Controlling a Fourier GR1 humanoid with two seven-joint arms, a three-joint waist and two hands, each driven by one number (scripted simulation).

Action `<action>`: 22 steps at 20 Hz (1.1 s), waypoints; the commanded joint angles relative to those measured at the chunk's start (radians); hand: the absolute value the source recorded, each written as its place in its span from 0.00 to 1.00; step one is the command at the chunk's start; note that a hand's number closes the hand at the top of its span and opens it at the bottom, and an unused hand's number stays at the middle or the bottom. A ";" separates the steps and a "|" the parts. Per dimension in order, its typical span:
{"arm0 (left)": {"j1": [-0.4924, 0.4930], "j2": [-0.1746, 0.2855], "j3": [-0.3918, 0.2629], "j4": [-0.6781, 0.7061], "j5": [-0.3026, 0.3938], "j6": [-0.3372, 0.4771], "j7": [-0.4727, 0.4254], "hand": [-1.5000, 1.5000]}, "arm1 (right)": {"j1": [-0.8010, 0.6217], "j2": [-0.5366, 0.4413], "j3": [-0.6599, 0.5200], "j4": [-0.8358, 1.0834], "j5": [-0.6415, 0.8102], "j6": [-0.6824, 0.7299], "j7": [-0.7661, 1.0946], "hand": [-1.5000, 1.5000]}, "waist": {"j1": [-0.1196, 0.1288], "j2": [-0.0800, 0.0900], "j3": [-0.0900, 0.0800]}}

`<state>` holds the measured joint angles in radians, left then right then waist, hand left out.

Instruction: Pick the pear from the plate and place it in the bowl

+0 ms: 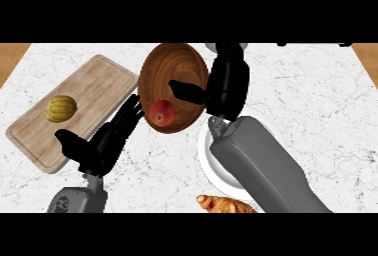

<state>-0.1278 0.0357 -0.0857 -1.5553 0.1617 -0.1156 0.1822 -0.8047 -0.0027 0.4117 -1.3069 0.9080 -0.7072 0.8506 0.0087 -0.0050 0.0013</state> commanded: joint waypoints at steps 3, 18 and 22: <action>-0.004 0.026 0.038 0.009 0.016 -0.005 0.009 0.50 | 0.211 0.003 0.197 -0.336 0.083 -0.195 0.039 0.00 | -0.032 -0.009 -0.001; 0.075 -0.002 0.028 -0.035 -0.008 0.040 -0.009 0.50 | 0.749 0.002 0.770 -0.776 0.562 -0.114 0.095 1.00 | -0.097 -0.040 -0.001; 0.091 0.013 0.045 -0.019 -0.001 0.028 -0.025 0.50 | 0.727 0.002 0.774 -0.743 0.498 -0.112 0.113 1.00 | -0.104 -0.044 -0.002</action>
<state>-0.0475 0.0497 -0.0464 -1.5816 0.1644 -0.0916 0.1729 -0.2739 -0.0094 0.9405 -2.0117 1.3321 -0.7952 0.9160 -0.0838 -0.0452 -0.0002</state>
